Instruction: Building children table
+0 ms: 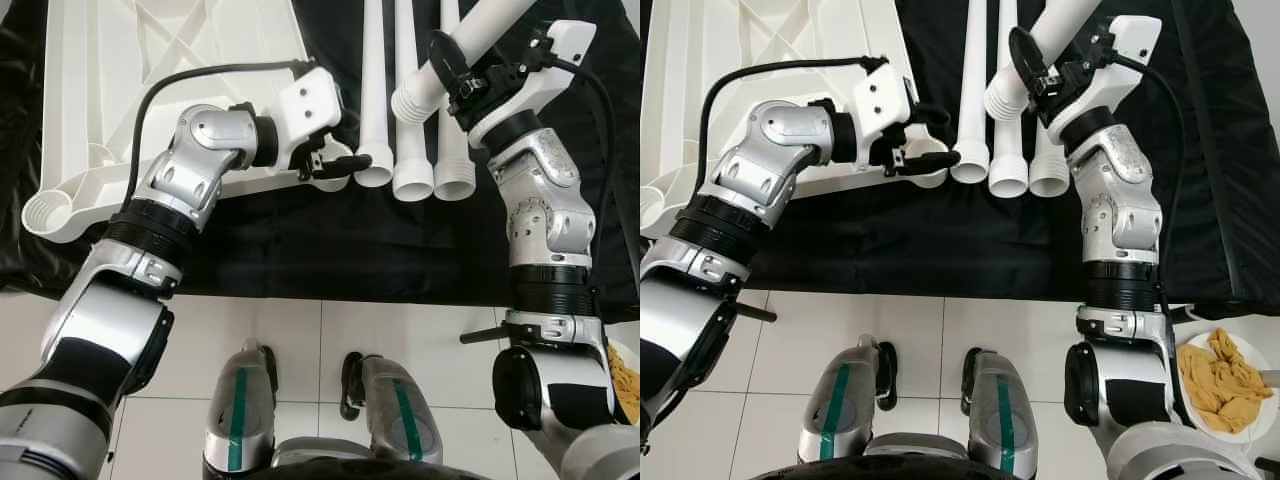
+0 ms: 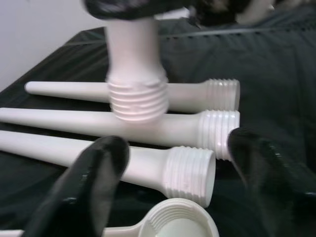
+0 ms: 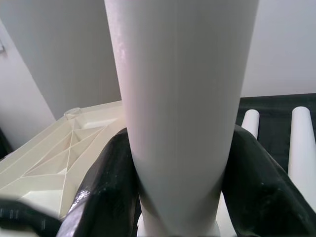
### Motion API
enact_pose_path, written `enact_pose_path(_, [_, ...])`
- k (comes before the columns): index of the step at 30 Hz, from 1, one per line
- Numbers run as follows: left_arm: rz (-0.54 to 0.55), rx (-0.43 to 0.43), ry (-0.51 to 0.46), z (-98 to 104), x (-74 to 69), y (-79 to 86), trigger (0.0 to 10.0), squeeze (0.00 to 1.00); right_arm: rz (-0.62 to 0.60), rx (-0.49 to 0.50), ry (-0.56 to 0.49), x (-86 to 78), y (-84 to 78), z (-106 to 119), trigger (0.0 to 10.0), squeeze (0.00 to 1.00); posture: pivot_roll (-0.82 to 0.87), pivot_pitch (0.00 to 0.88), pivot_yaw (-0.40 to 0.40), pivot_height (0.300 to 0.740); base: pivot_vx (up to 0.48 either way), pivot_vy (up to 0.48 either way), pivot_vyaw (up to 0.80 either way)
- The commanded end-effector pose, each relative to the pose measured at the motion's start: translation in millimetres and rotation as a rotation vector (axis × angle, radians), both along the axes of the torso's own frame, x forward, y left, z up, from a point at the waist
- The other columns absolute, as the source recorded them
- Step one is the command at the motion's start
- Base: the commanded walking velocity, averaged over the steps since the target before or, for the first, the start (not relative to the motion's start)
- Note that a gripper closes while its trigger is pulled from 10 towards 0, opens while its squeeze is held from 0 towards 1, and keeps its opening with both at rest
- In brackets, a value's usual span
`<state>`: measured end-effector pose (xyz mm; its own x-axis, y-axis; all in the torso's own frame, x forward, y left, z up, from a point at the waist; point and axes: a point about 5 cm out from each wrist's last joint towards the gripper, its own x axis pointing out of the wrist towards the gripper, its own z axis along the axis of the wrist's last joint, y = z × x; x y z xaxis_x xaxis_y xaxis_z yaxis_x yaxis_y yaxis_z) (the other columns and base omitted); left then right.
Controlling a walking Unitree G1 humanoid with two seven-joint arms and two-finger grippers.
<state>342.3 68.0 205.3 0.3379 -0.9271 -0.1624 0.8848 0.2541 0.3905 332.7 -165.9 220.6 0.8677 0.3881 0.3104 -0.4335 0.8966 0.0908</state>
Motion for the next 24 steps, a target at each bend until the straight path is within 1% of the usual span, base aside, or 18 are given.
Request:
enact_pose_path(1, [0.077,-0.033,-0.01,4,4.9,3.4,10.0,1.0,0.011,-0.003,-0.016,0.3,2.1,1,10.0,0.0,0.01,0.044,0.016,0.74,0.0,0.0,0.0])
enact_pose_path(2, [0.077,-0.033,-0.01,4,4.9,3.4,10.0,1.0,0.011,-0.003,-0.016,0.3,2.1,1,10.0,0.0,0.01,0.044,0.016,0.74,0.0,0.0,0.0])
enact_pose_path(3, [0.12,-0.048,-0.013,4,7.4,5.8,10.0,1.0,0.013,-0.007,-0.013,0.3,2.9,-1,10.0,0.0,0.01,0.044,0.016,0.74,0.0,0.0,0.0])
enact_pose_path(6, [0.12,-0.048,-0.013,4,7.4,5.8,10.0,1.0,0.013,-0.007,-0.013,0.3,2.9,-1,10.0,0.0,0.01,0.044,0.016,0.74,0.0,0.0,0.0])
enact_pose_path(7, [0.183,-0.067,-0.011,2,10.1,10.0,10.0,0.0,0.019,-0.015,-0.005,-0.2,4.9,-5,10.0,0.0,0.01,0.037,0.014,0.74,0.0,0.0,0.0])
enact_pose_path(8, [0.22,-0.066,0.001,-3,9.4,15.3,10.0,0.0,0.027,-0.021,0.004,-1.1,7.9,-9,10.0,0.0,0.01,0.035,0.013,0.74,0.0,0.0,0.0])
enact_pose_path(10, [0.255,-0.034,0.037,-13,5.6,23.9,10.0,0.0,0.04,-0.025,0.016,-2.7,11.8,-14,10.0,0.0,0.01,0.037,0.012,0.74,0.0,0.0,0.0])
enact_pose_path(12, [0.255,-0.034,0.037,-13,5.6,23.9,10.0,0.0,0.04,-0.025,0.016,-2.7,11.8,-14,10.0,0.0,0.01,0.037,0.012,0.74,0.0,0.0,0.0])
enact_pose_path(14, [0.241,0.013,0.08,-24,-1.4,33.2,10.0,0.0,0.046,-0.025,0.02,-3.6,12.6,-15,10.0,0.0,0.02,0.042,0.006,0.74,0.0,0.0,0.0])
enact_pose_path(15, [0.221,0.05,0.091,-30,-6.5,39.7,10.0,0.0,0.046,-0.028,0.021,-3.5,12.1,-15,10.0,0.0,0.02,0.044,0.005,0.74,0.0,0.0,0.0])
enact_pose_path(16, [0.221,0.05,0.091,-30,-6.5,39.7,10.0,0.0,0.046,-0.028,0.021,-3.5,12.1,-15,10.0,0.0,0.02,0.044,0.005,0.74,0.0,0.0,0.0])
enact_pose_path(17, [0.206,0.075,0.099,-34,-10.4,44.1,10.0,0.0,0.046,-0.03,0.021,-3.4,11.8,-15,10.0,0.0,0.02,0.044,0.005,0.74,0.0,0.0,0.0])
enact_pose_path(18, [0.206,0.075,0.099,-34,-10.4,44.1,10.0,0.0,0.046,-0.03,0.021,-3.4,11.8,-15,10.0,0.0,0.02,0.044,0.005,0.74,0.0,0.0,0.0])
enact_pose_path(20, [0.212,0.131,0.135,-44,-14.6,55.1,10.0,0.0,0.041,-0.035,0.02,-2.8,8.9,-14,10.0,0.0,0.02,0.051,0.004,0.74,0.0,0.0,0.0])
enact_pose_path(21, [0.212,0.131,0.135,-44,-14.6,55.1,10.0,0.0,0.041,-0.035,0.02,-2.8,8.9,-14,10.0,0.0,0.02,0.051,0.004,0.74,0.0,0.0,0.0])
enact_pose_path(24, [0.231,0.185,0.166,-52,-17.2,67.7,10.0,0.0,0.03,-0.04,0.017,-2.5,4.0,-13,10.0,0.0,0.02,0.059,0.004,0.74,0.0,0.0,0.0])
